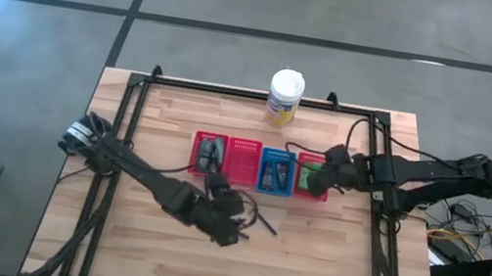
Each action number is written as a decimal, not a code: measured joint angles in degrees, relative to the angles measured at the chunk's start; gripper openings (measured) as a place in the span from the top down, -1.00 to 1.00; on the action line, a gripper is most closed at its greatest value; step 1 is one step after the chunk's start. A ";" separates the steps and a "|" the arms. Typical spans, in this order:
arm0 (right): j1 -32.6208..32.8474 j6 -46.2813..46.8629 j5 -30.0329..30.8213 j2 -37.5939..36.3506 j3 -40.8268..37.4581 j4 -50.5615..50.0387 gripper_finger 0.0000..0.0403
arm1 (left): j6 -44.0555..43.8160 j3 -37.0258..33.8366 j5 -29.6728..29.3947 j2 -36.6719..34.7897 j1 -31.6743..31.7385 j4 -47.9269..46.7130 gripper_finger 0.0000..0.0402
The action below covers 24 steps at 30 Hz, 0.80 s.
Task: Pick & Place Travel size toiletries
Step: Put the green shampoo into the right red bin, then put the blue razor into the middle left red bin
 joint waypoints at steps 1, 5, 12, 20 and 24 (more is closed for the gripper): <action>0.04 -1.18 1.83 0.50 0.00 -0.10 0.53 | -1.08 0.00 -1.53 0.00 -0.66 -1.00 -0.53; 1.56 -4.35 6.84 4.50 0.00 -0.75 0.53 | -7.08 -0.02 -6.98 -0.01 -2.80 -7.51 -0.53; 2.62 -4.92 12.99 14.30 0.00 -1.54 0.36 | -13.73 -0.39 -7.25 -0.02 -4.99 -16.32 -0.53; 3.18 -6.38 7.98 21.06 0.03 -0.95 -0.13 | -10.48 -5.14 2.72 -0.02 -5.25 -14.17 -0.52; 5.54 -5.97 7.51 20.49 1.06 -1.16 -0.40 | -9.67 -7.03 4.29 -0.24 -5.25 -13.74 -0.52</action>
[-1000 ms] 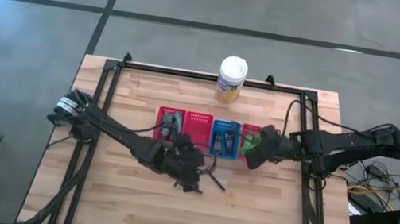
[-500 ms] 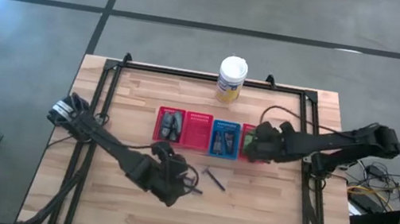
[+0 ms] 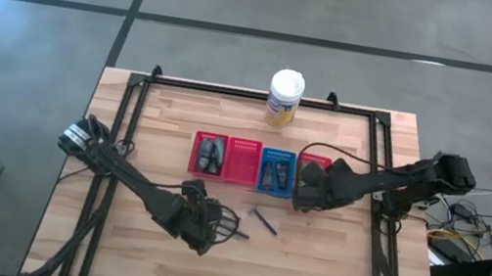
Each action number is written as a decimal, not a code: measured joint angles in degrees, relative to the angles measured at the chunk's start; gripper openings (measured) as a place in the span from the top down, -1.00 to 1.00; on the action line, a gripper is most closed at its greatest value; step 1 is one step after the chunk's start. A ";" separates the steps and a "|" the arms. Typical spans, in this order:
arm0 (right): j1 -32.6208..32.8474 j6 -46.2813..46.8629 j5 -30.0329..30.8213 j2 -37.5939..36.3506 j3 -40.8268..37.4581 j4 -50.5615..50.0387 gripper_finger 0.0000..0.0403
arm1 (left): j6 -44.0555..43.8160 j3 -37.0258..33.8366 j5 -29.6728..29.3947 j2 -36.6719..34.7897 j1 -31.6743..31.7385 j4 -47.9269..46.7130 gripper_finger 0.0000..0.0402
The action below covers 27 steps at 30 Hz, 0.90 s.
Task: Pick & Place Travel size toiletries
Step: Put the blue razor into the middle left red bin
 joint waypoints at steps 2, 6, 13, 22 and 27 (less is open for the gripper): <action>1.31 -0.54 0.02 -1.16 0.96 0.04 -0.52 | 2.46 -0.75 1.28 -0.28 0.09 1.54 -0.52; 3.47 -2.88 0.02 -3.76 2.88 0.00 -0.71 | 14.55 -1.86 6.57 -0.64 0.62 6.66 -0.52; 4.62 -3.82 -0.48 -7.97 4.62 0.01 -0.83 | 28.63 -4.47 14.65 -0.42 5.62 9.53 -0.51; 4.62 -0.55 -0.85 -9.08 4.73 0.06 -0.70 | 32.91 -5.40 24.33 -0.42 14.37 21.18 -0.15; 4.62 -0.44 -1.37 -9.01 4.73 0.10 -0.63 | 39.21 -5.79 25.27 -0.04 14.41 23.89 -0.07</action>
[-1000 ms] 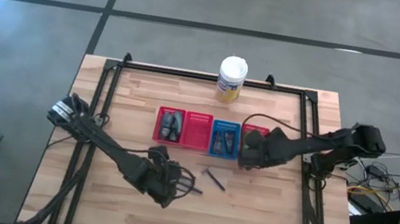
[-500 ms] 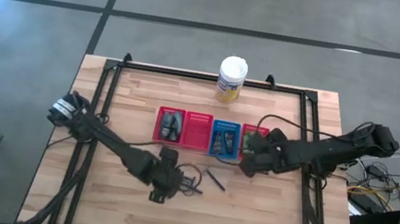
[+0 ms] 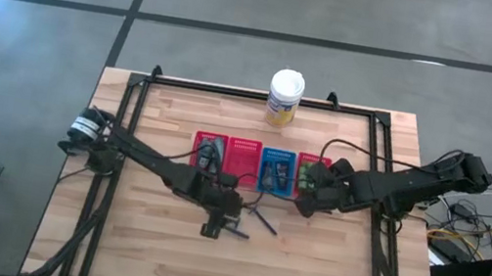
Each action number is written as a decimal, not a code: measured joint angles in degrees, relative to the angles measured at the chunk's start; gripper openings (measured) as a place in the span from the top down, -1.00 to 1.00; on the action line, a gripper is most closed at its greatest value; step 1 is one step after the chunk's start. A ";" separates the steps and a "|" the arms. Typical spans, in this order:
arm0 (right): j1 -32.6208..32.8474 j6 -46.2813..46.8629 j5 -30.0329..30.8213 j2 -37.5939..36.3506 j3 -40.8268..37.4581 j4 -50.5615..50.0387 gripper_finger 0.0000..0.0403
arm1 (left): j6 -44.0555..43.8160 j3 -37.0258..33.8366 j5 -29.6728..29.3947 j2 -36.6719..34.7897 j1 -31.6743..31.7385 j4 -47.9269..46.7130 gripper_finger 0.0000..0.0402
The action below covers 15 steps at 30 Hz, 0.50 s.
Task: Pick & Place Travel size toiletries
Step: Put the blue razor into the middle left red bin
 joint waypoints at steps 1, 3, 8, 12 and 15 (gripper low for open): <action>0.00 0.00 -0.14 0.02 0.00 0.01 -0.62 | 0.38 -0.24 -0.02 0.15 -0.13 0.00 -0.07; 0.00 0.15 -0.21 0.07 -0.02 0.03 -0.60 | 0.51 -0.33 -0.01 0.59 -0.19 -0.05 -0.06; 0.00 0.59 0.39 0.07 -0.02 0.10 -0.56 | 0.43 -0.33 0.17 2.19 -0.19 2.80 -0.06; 0.00 0.51 0.70 0.07 -0.06 0.11 -0.53 | -0.17 -0.33 0.15 3.45 -0.08 4.11 -0.06; 0.00 0.46 0.71 0.07 -0.16 0.12 -0.51 | -0.56 -0.33 0.13 4.13 -0.08 3.92 -0.06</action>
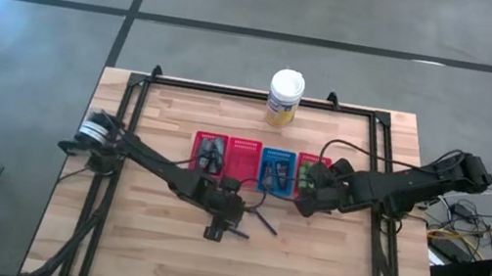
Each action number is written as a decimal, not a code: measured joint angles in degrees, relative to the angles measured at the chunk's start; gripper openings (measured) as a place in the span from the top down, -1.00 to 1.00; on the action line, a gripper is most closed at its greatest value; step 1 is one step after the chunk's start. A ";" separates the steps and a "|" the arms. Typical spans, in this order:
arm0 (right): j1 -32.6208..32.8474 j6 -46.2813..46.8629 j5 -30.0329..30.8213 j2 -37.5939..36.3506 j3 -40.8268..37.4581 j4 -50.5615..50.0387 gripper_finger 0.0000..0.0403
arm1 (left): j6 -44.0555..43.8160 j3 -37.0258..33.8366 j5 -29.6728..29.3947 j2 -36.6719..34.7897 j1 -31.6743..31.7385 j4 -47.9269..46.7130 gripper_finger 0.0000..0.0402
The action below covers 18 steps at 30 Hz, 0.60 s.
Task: Pick & Place Travel size toiletries
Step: Put the blue razor into the middle left red bin
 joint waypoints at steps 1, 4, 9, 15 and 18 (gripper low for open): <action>0.00 -0.02 0.01 0.00 -0.04 -0.04 -0.50 | -0.04 0.00 0.02 0.25 0.00 -0.26 -0.06; 0.00 -0.02 0.04 0.00 -0.21 -0.03 -0.47 | -0.08 0.00 0.00 1.12 0.00 -0.30 -0.06; 0.00 -0.02 0.04 0.00 -0.34 0.02 -0.42 | -0.19 -0.07 0.10 2.45 0.04 -0.34 -0.06; 0.00 0.35 0.05 0.00 -0.43 0.02 -0.35 | -0.17 -0.07 -0.24 3.15 0.77 0.31 0.01; 0.00 0.61 0.05 0.00 -0.43 0.00 -0.32 | -0.19 -0.07 -0.29 3.27 0.92 0.08 0.14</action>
